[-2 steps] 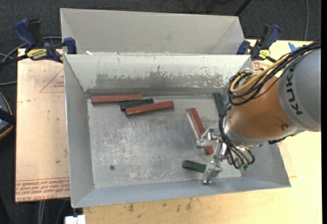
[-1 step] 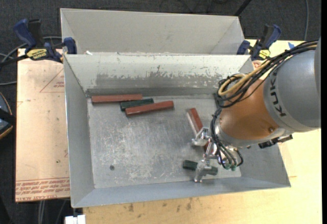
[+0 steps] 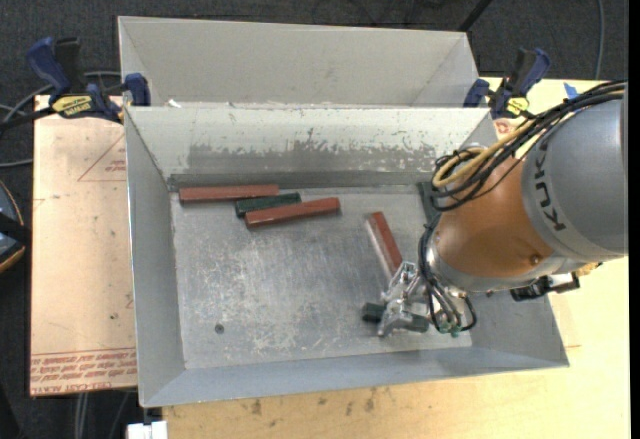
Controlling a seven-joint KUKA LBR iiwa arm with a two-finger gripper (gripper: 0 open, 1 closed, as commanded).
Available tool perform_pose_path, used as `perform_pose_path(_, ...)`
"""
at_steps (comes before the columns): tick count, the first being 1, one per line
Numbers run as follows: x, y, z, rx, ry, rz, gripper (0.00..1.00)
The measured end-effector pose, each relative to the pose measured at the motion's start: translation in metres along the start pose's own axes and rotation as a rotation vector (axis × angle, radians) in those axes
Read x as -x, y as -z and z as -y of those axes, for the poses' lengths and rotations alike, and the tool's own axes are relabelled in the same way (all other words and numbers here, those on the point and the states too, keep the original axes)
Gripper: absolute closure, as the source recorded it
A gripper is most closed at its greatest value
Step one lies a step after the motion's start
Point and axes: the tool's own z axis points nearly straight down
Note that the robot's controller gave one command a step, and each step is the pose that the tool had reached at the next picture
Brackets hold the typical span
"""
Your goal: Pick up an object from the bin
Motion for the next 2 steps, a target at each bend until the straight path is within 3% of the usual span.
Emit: perform_pose_path(2, -0.0006, 0.0034, 0.0001, -0.001, 0.0, -0.003, 1.0)
